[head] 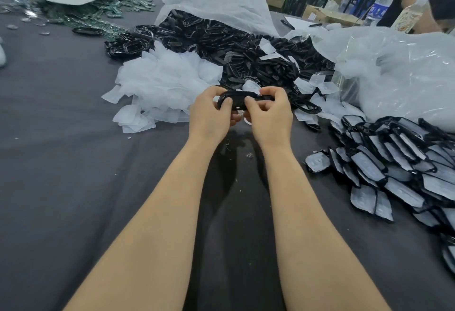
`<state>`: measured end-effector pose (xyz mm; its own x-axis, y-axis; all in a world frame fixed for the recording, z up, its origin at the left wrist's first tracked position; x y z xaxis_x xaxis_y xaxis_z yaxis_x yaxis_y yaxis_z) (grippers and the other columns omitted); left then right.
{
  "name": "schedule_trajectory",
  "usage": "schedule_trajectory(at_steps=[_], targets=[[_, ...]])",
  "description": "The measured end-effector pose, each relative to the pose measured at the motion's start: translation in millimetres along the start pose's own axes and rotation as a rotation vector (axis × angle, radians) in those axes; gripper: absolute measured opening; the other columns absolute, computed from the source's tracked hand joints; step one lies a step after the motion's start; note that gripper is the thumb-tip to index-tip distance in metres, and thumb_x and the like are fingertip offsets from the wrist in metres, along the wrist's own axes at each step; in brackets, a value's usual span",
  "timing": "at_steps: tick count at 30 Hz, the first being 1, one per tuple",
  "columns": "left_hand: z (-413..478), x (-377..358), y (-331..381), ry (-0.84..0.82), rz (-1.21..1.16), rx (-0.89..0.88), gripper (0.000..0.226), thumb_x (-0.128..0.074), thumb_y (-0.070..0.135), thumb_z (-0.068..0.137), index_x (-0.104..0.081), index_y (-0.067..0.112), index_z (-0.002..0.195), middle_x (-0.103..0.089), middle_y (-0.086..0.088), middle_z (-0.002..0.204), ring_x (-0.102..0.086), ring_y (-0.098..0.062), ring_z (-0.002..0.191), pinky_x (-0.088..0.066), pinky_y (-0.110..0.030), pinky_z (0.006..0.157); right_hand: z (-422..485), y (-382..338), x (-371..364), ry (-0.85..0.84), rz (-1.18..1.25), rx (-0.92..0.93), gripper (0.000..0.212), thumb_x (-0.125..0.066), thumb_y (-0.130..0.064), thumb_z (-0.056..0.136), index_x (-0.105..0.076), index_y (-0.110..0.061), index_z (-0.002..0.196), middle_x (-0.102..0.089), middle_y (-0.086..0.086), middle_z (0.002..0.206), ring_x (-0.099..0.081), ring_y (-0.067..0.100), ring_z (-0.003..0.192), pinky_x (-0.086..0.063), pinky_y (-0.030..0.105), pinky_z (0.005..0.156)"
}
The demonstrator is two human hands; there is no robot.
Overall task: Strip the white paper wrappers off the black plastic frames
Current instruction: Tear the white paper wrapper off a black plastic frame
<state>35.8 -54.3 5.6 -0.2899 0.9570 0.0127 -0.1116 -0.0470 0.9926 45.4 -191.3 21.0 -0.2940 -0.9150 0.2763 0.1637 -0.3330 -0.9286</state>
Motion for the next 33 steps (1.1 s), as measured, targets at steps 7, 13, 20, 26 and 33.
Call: schedule_trajectory(at_steps=[7,13,20,26,33], targets=[[5.5,13.7,-7.7,0.167,-0.263,0.094,0.006,-0.044,0.003,0.098,-0.049,0.006,0.1,-0.061,-0.005,0.068,-0.062,-0.002,0.048,-0.052,-0.015,0.054,12.4,8.1,27.5,0.051,-0.458,-0.042,0.026,-0.059,-0.025,0.09,-0.063,-0.013,0.113,-0.063,0.001,0.1,-0.058,0.019,0.103,-0.041,0.02,0.08],[5.0,14.2,-9.7,0.187,-0.255,0.099,0.006,-0.044,0.004,0.098,-0.049,0.006,0.101,-0.062,-0.005,0.068,-0.061,-0.002,0.048,-0.052,-0.016,0.056,5.5,15.7,3.3,-0.161,-0.788,-0.112,0.029,-0.063,-0.038,0.088,-0.065,-0.024,0.114,-0.06,0.001,0.123,-0.049,0.025,0.121,-0.039,0.039,0.102],[4.5,13.4,-11.2,0.175,-0.23,0.104,0.007,-0.044,0.006,0.098,-0.05,0.007,0.104,-0.062,-0.005,0.07,-0.061,-0.001,0.049,-0.054,-0.017,0.058,4.0,-1.0,11.5,0.015,-0.402,0.044,0.013,-0.047,-0.015,0.097,-0.059,-0.011,0.098,-0.064,0.0,0.092,-0.055,0.019,0.092,-0.039,0.021,0.075],[4.5,13.6,-9.3,0.175,-0.226,0.087,0.011,-0.045,0.006,0.098,-0.051,0.007,0.107,-0.062,-0.004,0.071,-0.062,-0.003,0.051,-0.053,-0.017,0.057,5.1,3.7,0.3,-0.109,0.398,-0.197,0.032,-0.05,0.01,0.087,-0.051,-0.014,0.108,-0.054,0.008,0.088,-0.059,0.012,0.072,-0.054,0.017,0.062],[2.0,12.1,-6.0,0.162,-0.217,0.044,0.012,-0.048,0.005,0.097,-0.05,0.016,0.102,-0.061,-0.001,0.07,-0.063,-0.003,0.054,-0.057,-0.02,0.062,6.2,2.5,10.5,-0.001,0.399,-0.158,0.012,-0.056,0.002,0.091,-0.057,-0.008,0.098,-0.063,0.003,0.073,-0.063,0.006,0.063,-0.056,0.019,0.067]])
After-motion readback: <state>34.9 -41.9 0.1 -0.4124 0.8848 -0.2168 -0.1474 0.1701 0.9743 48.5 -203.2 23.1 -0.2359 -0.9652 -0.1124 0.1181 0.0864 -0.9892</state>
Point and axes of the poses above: each hand's wrist, its own z-axis towards the middle knuckle, its own x-axis out of the back of the hand, y = z × x, the point moved 7 cm from there along z, towards the middle knuckle
